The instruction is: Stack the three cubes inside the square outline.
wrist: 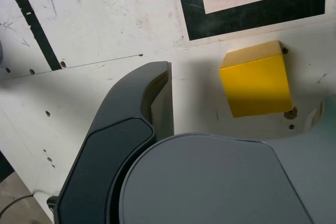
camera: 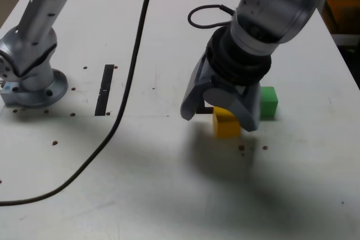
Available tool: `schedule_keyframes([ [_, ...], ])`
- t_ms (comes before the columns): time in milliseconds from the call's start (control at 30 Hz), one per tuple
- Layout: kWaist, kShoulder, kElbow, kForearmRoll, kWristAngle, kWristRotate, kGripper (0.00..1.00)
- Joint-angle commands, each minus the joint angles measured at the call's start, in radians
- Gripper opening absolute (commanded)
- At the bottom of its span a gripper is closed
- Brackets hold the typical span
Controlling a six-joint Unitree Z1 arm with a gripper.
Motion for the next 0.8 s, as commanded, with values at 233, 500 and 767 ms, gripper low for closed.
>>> schedule_keyframes([
  [233, 0.005, 0.036, -0.003, -0.018, -0.011, -0.001, 1.0],
  [500, 0.01, 0.036, 0.008, -0.014, -0.001, 0.004, 0.99],
  [767, 0.018, 0.038, 0.012, -0.013, 0.008, 0.012, 0.97],
])
